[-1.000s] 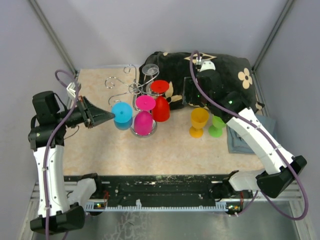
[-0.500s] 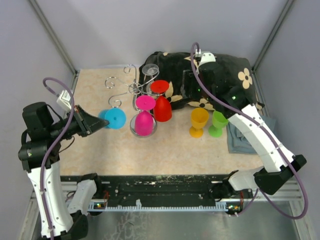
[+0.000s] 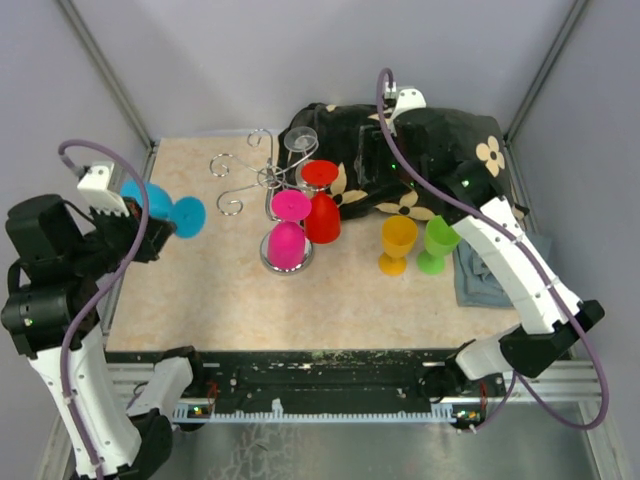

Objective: Take the wine glass off the wine glass rack

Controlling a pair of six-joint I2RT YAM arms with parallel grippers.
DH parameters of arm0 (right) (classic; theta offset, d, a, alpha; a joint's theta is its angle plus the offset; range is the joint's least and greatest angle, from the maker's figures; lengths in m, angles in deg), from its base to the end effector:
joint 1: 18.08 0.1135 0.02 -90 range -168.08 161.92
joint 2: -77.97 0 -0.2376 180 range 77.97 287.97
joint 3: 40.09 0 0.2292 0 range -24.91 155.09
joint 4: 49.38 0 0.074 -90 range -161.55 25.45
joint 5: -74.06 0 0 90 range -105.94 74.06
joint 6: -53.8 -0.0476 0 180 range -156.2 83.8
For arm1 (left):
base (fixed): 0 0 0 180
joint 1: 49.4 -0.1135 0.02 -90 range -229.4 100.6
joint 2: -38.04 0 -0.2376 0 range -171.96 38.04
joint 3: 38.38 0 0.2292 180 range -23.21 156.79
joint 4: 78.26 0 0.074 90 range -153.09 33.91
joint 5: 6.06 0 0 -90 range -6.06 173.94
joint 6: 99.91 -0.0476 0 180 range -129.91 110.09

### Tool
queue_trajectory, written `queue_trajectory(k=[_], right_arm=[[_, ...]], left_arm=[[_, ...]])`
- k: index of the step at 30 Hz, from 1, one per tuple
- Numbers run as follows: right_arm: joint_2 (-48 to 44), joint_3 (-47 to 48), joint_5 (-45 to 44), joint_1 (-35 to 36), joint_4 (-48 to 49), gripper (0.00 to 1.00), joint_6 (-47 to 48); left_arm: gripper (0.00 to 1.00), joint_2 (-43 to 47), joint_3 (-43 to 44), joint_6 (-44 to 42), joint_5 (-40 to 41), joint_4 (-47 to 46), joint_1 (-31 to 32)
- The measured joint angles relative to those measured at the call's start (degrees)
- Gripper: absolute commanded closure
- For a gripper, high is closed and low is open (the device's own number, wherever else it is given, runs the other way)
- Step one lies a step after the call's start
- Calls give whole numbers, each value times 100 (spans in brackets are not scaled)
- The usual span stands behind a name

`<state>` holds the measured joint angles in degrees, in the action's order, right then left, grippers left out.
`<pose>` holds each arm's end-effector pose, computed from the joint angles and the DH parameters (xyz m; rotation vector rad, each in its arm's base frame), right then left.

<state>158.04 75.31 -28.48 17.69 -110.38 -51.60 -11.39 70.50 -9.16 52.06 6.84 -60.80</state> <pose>0.2288 0.1521 0.4279 -0.2198 2.0127 0.3484 0.0884 -0.0078 0.4418 0.1415 1.9678 -0.4388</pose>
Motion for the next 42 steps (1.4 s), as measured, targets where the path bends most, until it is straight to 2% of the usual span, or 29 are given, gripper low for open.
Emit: queue_trajectory(k=[8, 18, 24, 27, 33, 42], right_arm=[[492, 776, 164, -22, -7, 34, 125], [1652, 2638, 726, -505, -153, 33, 179], [1937, 3042, 903, -787, -181, 33, 168], [1987, 3073, 951, -841, -225, 33, 157], [2181, 3560, 1078, -920, -444, 33, 127], [2087, 4048, 1578, -1126, -782, 29, 79]], left_arm=[[100, -745, 1075, -1648, 461, -354, 0], [100, -1412, 1095, -3897, 306, -1515, 2], [100, -1399, 782, -5309, 101, -2413, 166], [100, -1274, 321, -6078, 44, -2865, 540], [100, -1147, -719, -7705, 164, -3377, 1906], [100, -1102, -1327, -8856, 439, -3676, 3663]])
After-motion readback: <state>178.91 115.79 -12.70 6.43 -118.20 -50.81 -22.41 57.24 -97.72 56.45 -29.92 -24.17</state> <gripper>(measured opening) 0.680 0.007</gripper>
